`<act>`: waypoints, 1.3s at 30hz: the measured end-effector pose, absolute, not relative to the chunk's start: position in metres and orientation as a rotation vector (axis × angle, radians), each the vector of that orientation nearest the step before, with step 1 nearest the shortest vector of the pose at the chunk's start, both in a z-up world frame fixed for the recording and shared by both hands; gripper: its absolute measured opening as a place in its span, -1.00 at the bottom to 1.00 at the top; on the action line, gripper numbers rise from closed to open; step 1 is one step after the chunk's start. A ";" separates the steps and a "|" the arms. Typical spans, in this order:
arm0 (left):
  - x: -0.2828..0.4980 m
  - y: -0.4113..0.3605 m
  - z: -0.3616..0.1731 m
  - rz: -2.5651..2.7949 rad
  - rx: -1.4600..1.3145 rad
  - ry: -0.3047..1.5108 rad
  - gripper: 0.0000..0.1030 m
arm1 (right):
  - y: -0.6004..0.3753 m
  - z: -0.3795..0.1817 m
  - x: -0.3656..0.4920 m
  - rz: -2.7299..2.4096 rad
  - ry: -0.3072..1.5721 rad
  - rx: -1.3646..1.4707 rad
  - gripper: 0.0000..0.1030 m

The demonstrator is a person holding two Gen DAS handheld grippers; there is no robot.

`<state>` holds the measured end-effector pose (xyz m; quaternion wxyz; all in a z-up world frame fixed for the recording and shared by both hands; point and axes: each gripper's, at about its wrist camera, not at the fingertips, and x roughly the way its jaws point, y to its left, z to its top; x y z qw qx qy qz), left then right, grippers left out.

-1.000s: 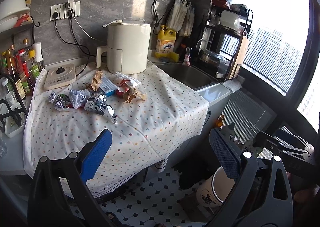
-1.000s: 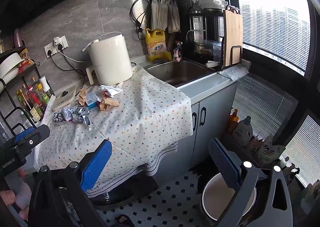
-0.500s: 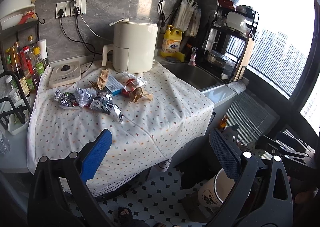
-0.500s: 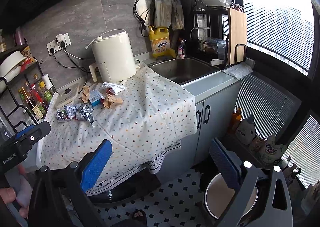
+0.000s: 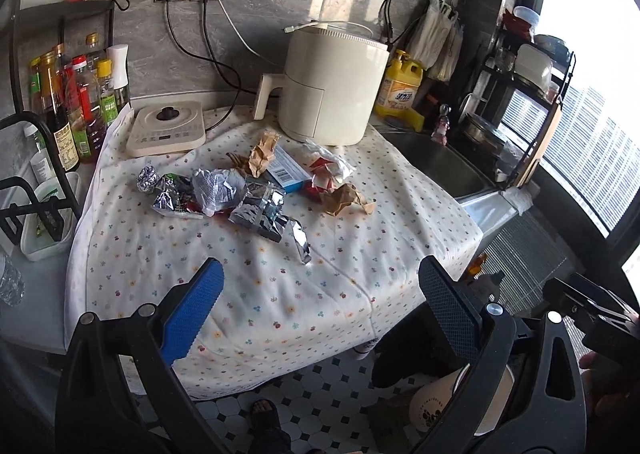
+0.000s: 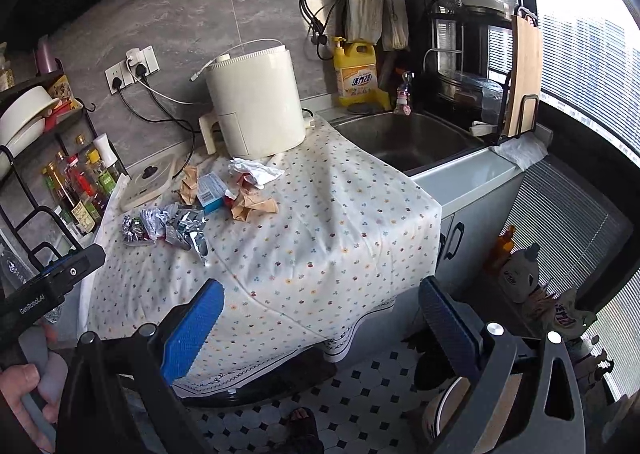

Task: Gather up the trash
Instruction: 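Grasp the crumpled brown paper with the right gripper while the left gripper grasps a white wrapper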

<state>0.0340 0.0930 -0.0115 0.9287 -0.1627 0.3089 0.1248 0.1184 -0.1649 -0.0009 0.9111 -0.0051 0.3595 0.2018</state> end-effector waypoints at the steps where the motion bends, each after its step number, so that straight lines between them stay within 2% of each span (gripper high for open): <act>1: 0.038 0.101 -0.012 0.265 -0.339 0.628 0.88 | -0.159 -0.001 0.122 0.425 0.726 -0.015 0.85; 9: 0.074 0.170 -0.029 0.305 -0.422 0.618 0.86 | -0.110 -0.004 0.165 0.471 0.736 -0.022 0.85; 17: 0.117 0.231 -0.060 0.328 -0.492 0.646 0.69 | -0.072 -0.015 0.207 0.494 0.771 -0.033 0.85; 27: 0.160 0.277 -0.102 0.294 -0.535 0.740 0.43 | -0.009 -0.049 0.250 0.520 0.876 -0.073 0.72; 29: 0.168 0.282 -0.108 0.282 -0.534 0.761 0.33 | 0.005 -0.058 0.257 0.520 0.894 -0.084 0.72; 30: 0.171 0.285 -0.111 0.275 -0.534 0.776 0.18 | 0.012 -0.063 0.261 0.518 0.903 -0.089 0.72; 31: 0.174 0.287 -0.114 0.266 -0.533 0.793 -0.08 | 0.019 -0.068 0.265 0.514 0.914 -0.095 0.72; 33: 0.180 0.291 -0.118 0.237 -0.535 0.826 -0.36 | 0.031 -0.077 0.273 0.510 0.937 -0.101 0.72; 37: 0.179 0.293 -0.112 0.210 -0.527 0.814 -0.43 | 0.050 -0.092 0.286 0.495 0.971 -0.115 0.72; 39: 0.174 0.294 -0.103 0.203 -0.523 0.791 -0.43 | 0.056 -0.099 0.291 0.488 0.990 -0.129 0.64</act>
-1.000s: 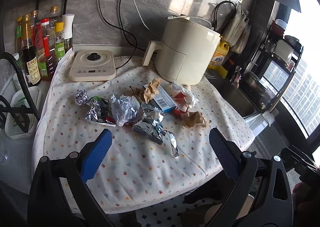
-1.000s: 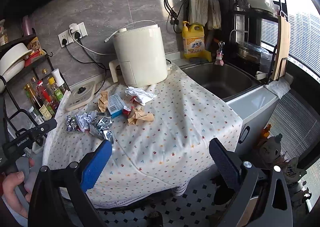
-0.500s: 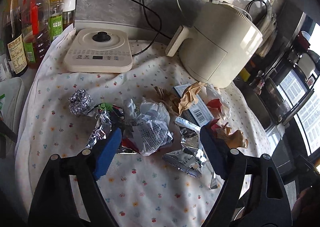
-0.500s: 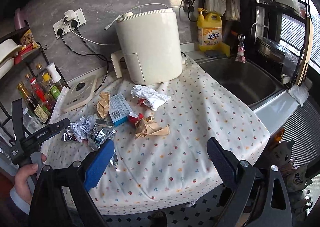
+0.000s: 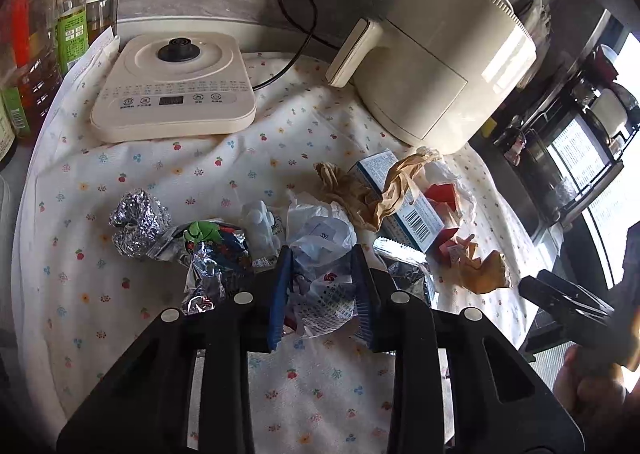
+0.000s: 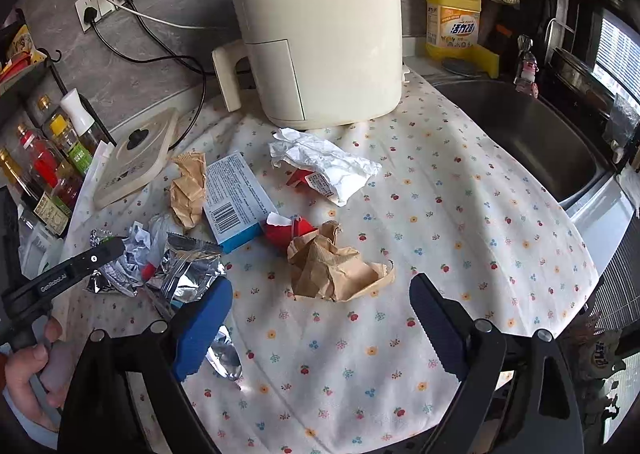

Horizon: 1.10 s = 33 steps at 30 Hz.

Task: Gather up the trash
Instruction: 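Grasp the crumpled brown paper with the right gripper while the left gripper grasps a white wrapper, then carry both wrappers to the white bin and open both grippers over it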

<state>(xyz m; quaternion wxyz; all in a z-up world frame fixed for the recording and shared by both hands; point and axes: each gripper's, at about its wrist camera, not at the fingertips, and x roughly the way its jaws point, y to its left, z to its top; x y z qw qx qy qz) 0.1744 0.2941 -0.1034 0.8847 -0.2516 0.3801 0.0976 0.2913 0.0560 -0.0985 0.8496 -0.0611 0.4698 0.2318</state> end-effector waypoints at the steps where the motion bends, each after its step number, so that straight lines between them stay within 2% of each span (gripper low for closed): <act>1: 0.172 0.295 -0.098 0.203 -0.520 0.776 -0.43 | 0.058 -0.102 0.294 0.490 0.999 -0.132 0.62; 5: 0.157 0.298 -0.077 0.215 -0.515 0.710 -0.43 | 0.064 -0.118 0.305 0.472 1.052 -0.148 0.51; 7: 0.151 0.301 -0.071 0.224 -0.512 0.689 -0.43 | 0.066 -0.126 0.311 0.466 1.075 -0.147 0.39; 8: 0.149 0.303 -0.069 0.234 -0.511 0.685 -0.43 | 0.067 -0.130 0.314 0.466 1.089 -0.148 0.25; 9: 0.146 0.304 -0.068 0.243 -0.515 0.681 -0.43 | 0.067 -0.133 0.317 0.465 1.105 -0.151 -0.07; 10: 0.144 0.306 -0.067 0.252 -0.520 0.679 -0.43 | 0.068 -0.136 0.319 0.468 1.124 -0.154 -0.25; 11: 0.142 0.307 -0.067 0.261 -0.524 0.678 -0.43 | 0.068 -0.137 0.319 0.478 1.136 -0.150 -0.53; 14: 0.137 0.306 -0.065 0.277 -0.525 0.675 -0.43 | 0.063 -0.127 0.315 0.509 1.101 -0.139 -0.70; 23: 0.136 0.262 -0.043 0.272 -0.462 0.644 -0.43 | 0.002 -0.095 0.299 0.529 1.016 -0.026 -0.75; 33: 0.141 0.133 -0.035 0.189 -0.425 0.657 -0.43 | -0.147 -0.065 0.252 0.499 0.956 0.053 -0.74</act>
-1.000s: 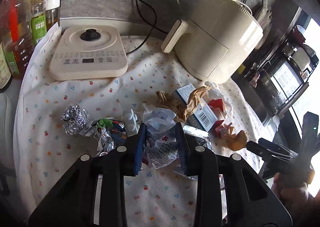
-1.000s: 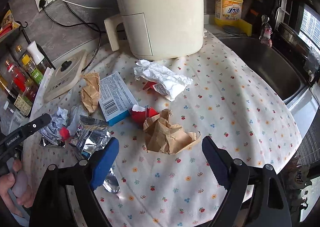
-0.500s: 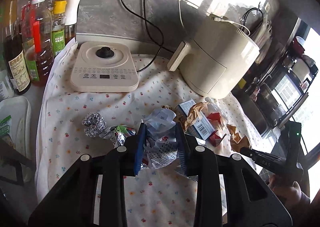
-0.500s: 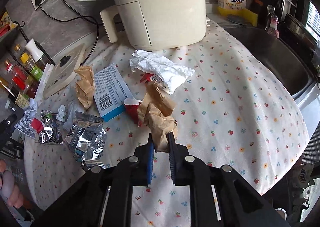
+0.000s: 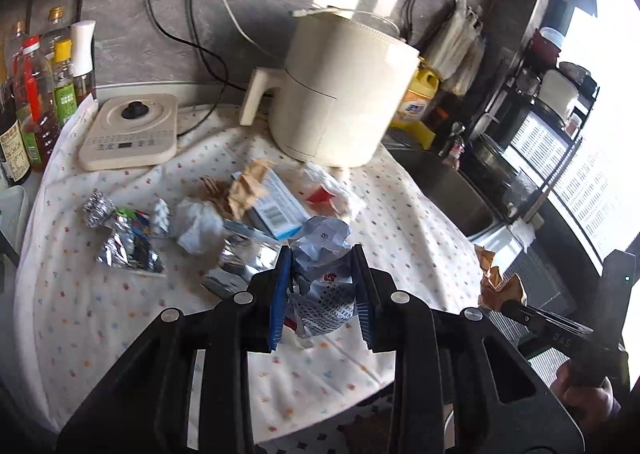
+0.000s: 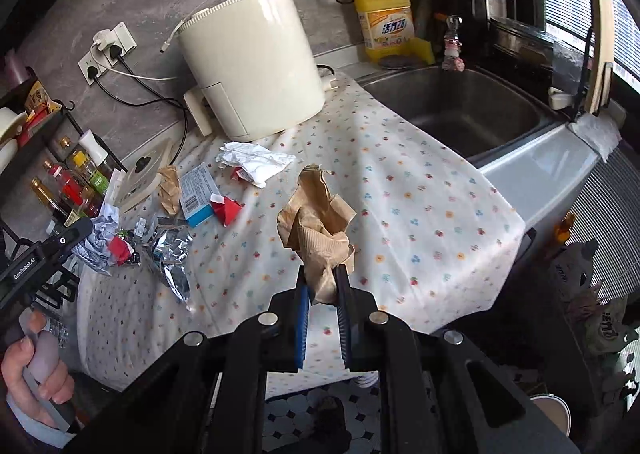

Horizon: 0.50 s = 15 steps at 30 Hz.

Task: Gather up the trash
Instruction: 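Carry both wrappers to the white bin and open both grippers over it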

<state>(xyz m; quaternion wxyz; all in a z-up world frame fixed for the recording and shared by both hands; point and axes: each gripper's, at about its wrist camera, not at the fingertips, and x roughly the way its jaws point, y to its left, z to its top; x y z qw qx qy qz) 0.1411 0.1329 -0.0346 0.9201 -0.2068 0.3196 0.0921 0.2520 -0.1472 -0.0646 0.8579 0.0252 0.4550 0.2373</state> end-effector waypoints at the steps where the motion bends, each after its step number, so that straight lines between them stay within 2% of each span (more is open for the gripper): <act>1: 0.142 0.118 -0.036 0.176 -0.429 0.667 -0.43 | -0.165 -0.065 0.247 0.485 0.960 0.062 -0.74; 15: 0.140 -0.077 -0.067 -0.050 -0.341 0.779 -0.42 | -0.363 -0.097 0.164 0.297 1.011 0.125 -0.74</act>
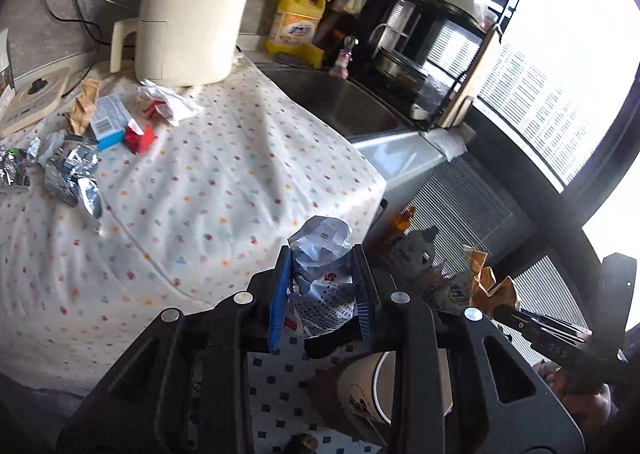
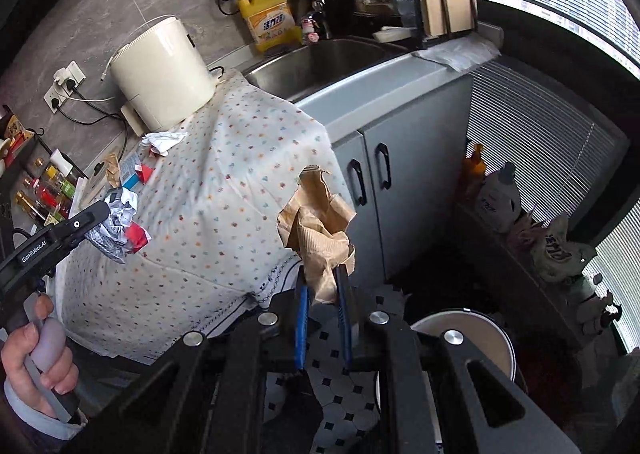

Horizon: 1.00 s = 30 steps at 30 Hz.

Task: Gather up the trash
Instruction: 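Carry both wrappers to the white bin and open both grippers over it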

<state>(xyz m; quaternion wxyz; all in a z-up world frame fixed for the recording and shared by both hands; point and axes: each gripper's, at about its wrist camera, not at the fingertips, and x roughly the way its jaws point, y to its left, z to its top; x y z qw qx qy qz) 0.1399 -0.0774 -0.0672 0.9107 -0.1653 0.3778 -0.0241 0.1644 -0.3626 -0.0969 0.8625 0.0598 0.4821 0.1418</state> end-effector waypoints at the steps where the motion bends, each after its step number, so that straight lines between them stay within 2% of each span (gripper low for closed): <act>1: 0.139 -0.091 -0.072 -0.069 -0.332 0.792 -0.42 | -0.374 -0.104 0.159 0.285 1.027 0.133 -0.74; 6: 0.134 -0.150 -0.097 -0.152 -0.308 0.865 -0.42 | -0.422 -0.142 0.135 0.209 1.120 0.185 -0.73; 10: 0.127 -0.188 -0.113 -0.210 -0.278 0.911 -0.43 | -0.447 -0.172 0.118 0.151 1.175 0.206 -0.63; 11: 0.126 -0.196 -0.117 -0.221 -0.269 0.920 -0.43 | -0.453 -0.178 0.114 0.142 1.187 0.213 -0.57; 13: 0.124 -0.209 -0.123 -0.238 -0.256 0.941 -0.42 | -0.463 -0.190 0.109 0.123 1.204 0.226 -0.21; 14: 0.123 -0.214 -0.127 -0.244 -0.253 0.953 -0.42 | -0.468 -0.195 0.106 0.104 1.206 0.228 0.05; 15: 0.123 -0.219 -0.131 -0.249 -0.253 0.964 -0.43 | -0.473 -0.198 0.103 0.087 1.208 0.229 0.20; 21: 0.124 -0.243 -0.142 -0.285 -0.249 0.989 -0.42 | -0.502 -0.197 0.090 0.025 1.211 0.223 0.31; 30: 0.132 -0.287 -0.159 -0.378 -0.254 1.027 -0.41 | -0.539 -0.155 0.060 -0.071 1.132 0.177 0.58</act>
